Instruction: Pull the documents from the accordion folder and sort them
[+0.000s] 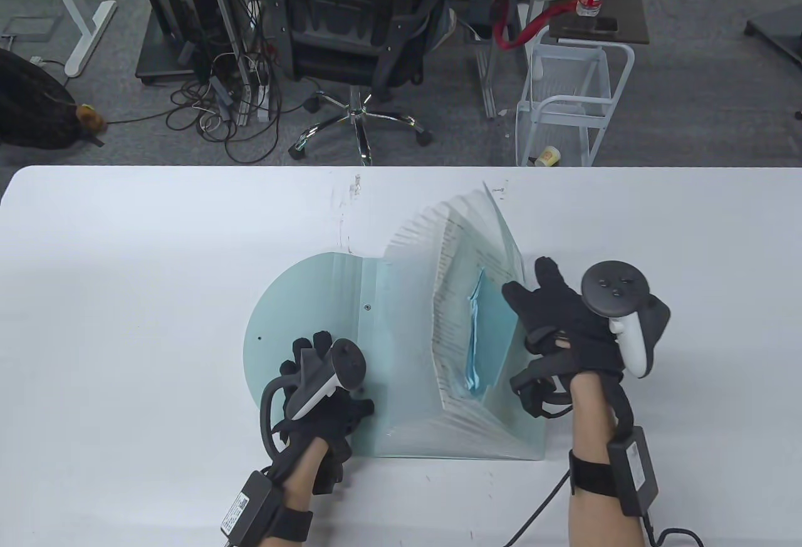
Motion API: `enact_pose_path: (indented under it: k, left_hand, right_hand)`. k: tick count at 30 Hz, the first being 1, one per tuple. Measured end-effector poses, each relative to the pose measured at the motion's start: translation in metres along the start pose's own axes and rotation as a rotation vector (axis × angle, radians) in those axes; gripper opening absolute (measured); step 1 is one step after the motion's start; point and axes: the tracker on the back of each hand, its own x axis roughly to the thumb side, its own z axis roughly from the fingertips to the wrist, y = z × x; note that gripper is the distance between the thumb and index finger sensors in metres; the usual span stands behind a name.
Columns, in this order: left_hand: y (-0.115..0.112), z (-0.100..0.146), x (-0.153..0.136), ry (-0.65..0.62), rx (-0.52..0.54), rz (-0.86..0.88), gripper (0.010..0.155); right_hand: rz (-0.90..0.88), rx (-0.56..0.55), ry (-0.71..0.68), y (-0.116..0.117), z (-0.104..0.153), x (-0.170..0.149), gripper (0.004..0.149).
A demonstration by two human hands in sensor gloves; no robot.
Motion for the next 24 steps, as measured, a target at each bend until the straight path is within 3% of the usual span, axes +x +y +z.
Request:
enact_pose_path:
  k: [4,11,15,18,20,24]
  left_hand:
    - [0.001,0.0,-0.001,0.001,-0.011,0.008,0.088]
    - [0.0,0.001,-0.003,-0.008,0.006,0.012,0.088]
    - [0.0,0.002,-0.004,-0.014,0.028,-0.006,0.087]
    - [0.002,0.004,-0.002,-0.013,0.051,-0.023,0.083]
    - [0.01,0.009,0.001,-0.01,0.088,-0.048,0.073]
    - [0.045,0.034,0.007,0.016,0.235,0.016,0.073]
  right_hand:
    - [-0.103,-0.009,0.002,-0.024,-0.003,-0.03,0.077]
    - [-0.522,0.179,-0.07,-0.013,-0.022,-0.066,0.074]
    - [-0.513,0.282,-0.101,-0.008,-0.027,-0.064,0.076]
    - [-0.504,0.271,-0.125,-0.004,-0.028,-0.062,0.076]
    - [-0.532,0.286,-0.139,-0.001,-0.029,-0.062,0.076]
    - [-0.559,0.287,-0.157,0.003,-0.029,-0.062,0.076]
